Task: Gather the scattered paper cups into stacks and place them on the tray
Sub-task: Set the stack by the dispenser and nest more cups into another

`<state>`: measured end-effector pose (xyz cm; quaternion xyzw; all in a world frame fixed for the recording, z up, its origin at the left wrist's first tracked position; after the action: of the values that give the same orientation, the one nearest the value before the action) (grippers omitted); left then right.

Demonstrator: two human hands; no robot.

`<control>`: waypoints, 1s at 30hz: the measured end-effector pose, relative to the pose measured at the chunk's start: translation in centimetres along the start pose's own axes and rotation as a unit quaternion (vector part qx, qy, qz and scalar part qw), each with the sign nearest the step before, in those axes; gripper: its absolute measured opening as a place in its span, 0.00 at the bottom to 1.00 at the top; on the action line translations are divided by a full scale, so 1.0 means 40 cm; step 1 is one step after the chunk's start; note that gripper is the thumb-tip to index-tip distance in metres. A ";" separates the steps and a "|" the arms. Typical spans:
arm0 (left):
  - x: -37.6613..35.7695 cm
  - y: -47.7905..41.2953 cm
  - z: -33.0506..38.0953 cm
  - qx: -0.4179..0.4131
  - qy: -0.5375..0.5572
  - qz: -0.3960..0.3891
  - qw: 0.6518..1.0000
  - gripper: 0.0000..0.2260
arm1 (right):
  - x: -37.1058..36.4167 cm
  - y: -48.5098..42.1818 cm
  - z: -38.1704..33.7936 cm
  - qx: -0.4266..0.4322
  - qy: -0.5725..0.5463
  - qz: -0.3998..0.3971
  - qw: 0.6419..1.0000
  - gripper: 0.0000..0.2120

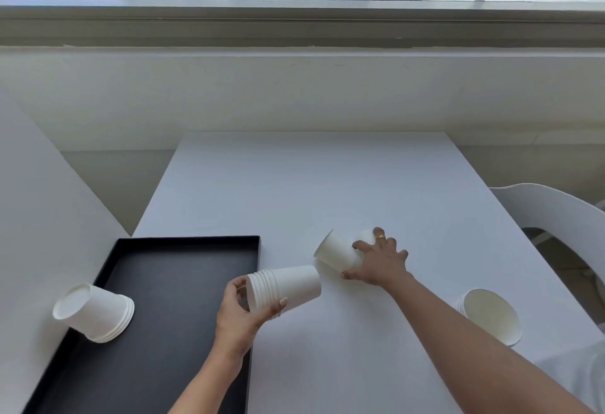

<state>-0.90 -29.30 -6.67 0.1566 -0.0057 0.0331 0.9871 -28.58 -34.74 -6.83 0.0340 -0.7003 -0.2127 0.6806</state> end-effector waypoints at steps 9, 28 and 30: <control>0.037 0.052 -0.015 0.000 0.003 0.013 1.000 0.43 | -0.056 0.108 -0.062 0.035 -0.025 -0.012 0.999 0.32; 0.061 0.182 -0.072 0.005 0.002 0.009 1.000 0.42 | -0.120 0.317 -0.041 0.048 -0.015 -0.096 0.994 0.48; 0.059 0.186 -0.078 0.002 0.003 0.006 1.000 0.42 | -0.119 0.323 -0.044 0.049 -0.004 -0.069 0.996 0.42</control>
<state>0.97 -21.12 -7.29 0.1589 -0.0038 0.0394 0.9865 -23.44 -21.87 -6.87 0.1146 -0.7089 -0.2244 0.6588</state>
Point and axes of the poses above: each hand's wrist, its own y-axis away from the middle knuckle, its own x-axis out of the back of the hand, z = x × y, the point moved 8 cm from there along -y, towards the middle knuckle, and after that the axes turned 6 degrees about y, right-handed, at the moved point
